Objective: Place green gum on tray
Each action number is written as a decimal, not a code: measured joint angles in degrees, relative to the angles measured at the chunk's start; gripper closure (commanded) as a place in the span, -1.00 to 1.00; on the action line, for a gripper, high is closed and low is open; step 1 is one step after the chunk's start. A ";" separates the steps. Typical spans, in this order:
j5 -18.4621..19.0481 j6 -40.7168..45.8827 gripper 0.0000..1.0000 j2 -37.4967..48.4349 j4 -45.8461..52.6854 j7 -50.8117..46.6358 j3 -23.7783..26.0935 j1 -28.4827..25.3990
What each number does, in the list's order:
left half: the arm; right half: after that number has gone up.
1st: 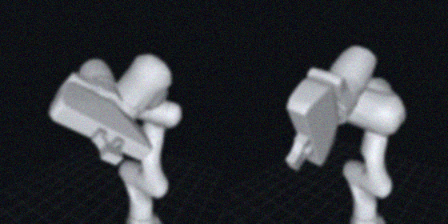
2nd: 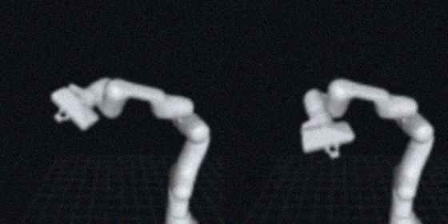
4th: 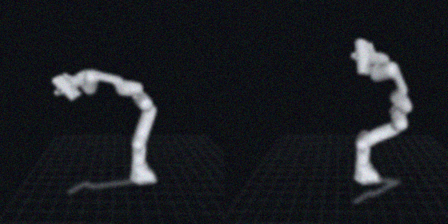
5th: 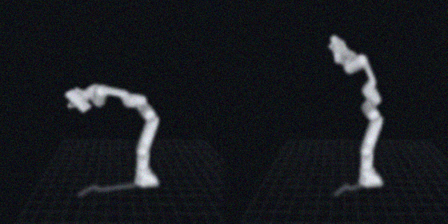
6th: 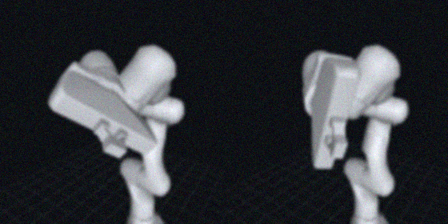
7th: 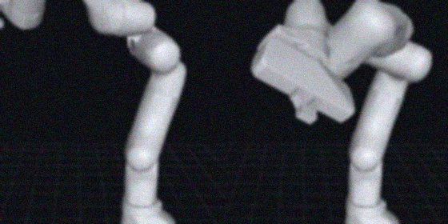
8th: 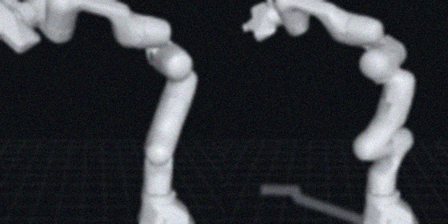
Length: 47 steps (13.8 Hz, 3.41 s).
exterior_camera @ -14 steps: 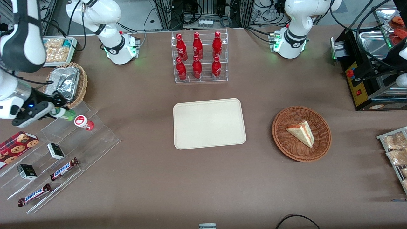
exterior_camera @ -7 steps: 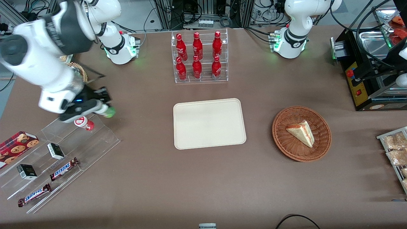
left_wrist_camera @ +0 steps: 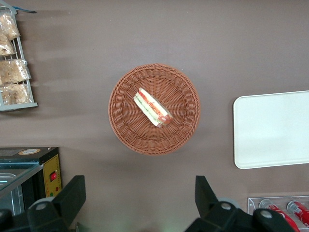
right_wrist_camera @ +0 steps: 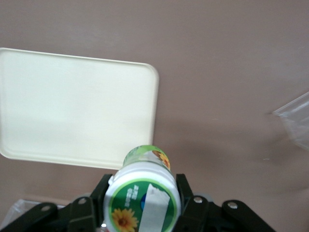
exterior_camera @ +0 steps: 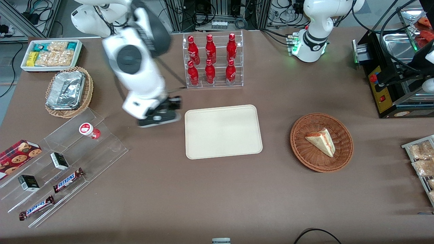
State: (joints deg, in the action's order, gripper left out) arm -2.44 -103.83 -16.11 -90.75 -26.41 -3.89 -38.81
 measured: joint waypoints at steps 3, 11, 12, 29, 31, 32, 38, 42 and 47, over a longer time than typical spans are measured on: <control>0.01 -5.94 1.00 -8.15 5.38 -9.32 -0.07 -6.17; 0.02 -18.06 1.00 -21.06 6.74 -14.72 -0.36 -13.10; 0.03 -19.01 1.00 -21.84 6.76 -14.84 -0.42 -13.50; 0.04 -25.88 -1.00 -26.62 4.75 -14.97 -1.07 -13.31; 0.04 -25.89 -1.00 -26.46 4.93 -14.98 -1.18 -12.86; 0.04 -25.80 -1.00 -26.02 5.06 -14.98 -1.29 -12.51; 0.04 -8.48 -1.00 -12.31 5.90 -10.84 -1.84 -6.18; 0.02 3.43 -1.00 1.13 4.27 -3.01 -1.89 2.05; 0.03 14.25 -1.00 10.96 2.03 6.68 -1.94 13.92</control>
State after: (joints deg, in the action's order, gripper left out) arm -2.41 -89.58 -5.15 -88.72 -19.73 -5.83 -24.88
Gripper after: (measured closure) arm 0.000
